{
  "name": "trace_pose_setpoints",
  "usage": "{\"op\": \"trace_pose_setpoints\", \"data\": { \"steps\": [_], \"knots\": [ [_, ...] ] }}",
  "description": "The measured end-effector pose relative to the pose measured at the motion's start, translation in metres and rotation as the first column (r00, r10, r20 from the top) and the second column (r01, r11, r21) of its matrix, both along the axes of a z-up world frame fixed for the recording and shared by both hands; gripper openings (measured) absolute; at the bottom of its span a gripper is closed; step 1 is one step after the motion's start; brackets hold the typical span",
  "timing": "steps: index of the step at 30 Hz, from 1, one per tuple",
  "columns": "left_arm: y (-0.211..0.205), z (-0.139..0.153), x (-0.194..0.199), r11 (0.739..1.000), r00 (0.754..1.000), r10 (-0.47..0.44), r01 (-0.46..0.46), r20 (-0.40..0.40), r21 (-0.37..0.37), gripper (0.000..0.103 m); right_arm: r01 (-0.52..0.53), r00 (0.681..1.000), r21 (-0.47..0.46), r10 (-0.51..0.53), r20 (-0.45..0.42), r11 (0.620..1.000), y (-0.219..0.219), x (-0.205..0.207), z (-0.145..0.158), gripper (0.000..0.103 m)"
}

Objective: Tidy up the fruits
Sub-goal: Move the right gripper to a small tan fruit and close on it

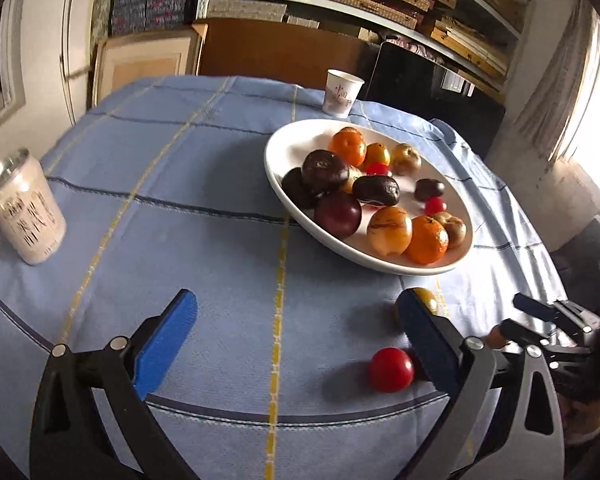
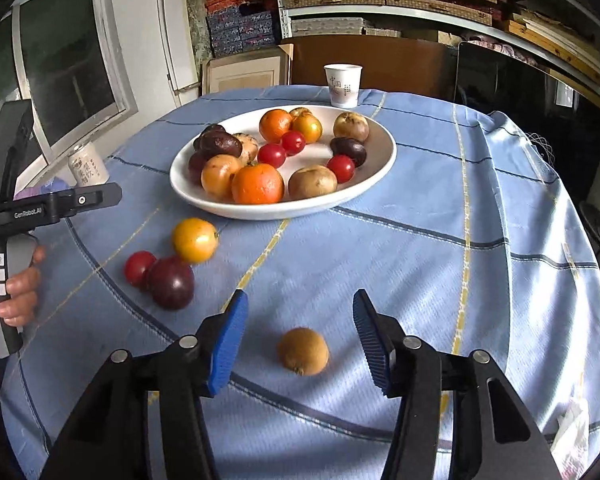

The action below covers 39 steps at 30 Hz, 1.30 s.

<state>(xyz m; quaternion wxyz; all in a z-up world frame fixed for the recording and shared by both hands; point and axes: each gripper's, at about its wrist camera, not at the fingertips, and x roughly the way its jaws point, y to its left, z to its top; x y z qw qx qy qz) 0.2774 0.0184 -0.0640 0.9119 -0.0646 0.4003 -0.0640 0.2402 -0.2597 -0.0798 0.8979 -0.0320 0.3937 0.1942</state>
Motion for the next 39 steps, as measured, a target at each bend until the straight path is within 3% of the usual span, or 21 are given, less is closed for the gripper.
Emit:
{"op": "trace_pose_setpoints", "data": {
  "steps": [8, 14, 35, 39],
  "knots": [
    [-0.007, 0.002, -0.008, 0.999, 1.000, -0.030, 0.030, 0.000, 0.040, 0.099, -0.034, 0.999, -0.083, 0.033, -0.016, 0.996, 0.012, -0.007, -0.009, 0.055],
    [-0.010, -0.007, -0.009, 0.998, 0.998, -0.047, 0.049, -0.051, 0.042, 0.099, -0.041, 0.999, -0.095, 0.039, -0.030, 0.995, 0.016, -0.008, -0.013, 0.056],
    [-0.010, -0.013, -0.010, 0.996, 0.996, -0.044, 0.049, -0.072, 0.075, 0.099, -0.041, 0.996, -0.109, 0.032, -0.081, 0.993, 0.015, -0.004, -0.023, 0.056],
    [-0.011, -0.013, -0.011, 0.995, 0.996, -0.046, 0.052, -0.071, 0.085, 0.099, -0.031, 0.997, -0.118, 0.022, -0.076, 0.993, 0.015, -0.004, -0.022, 0.046]
  ]
}}
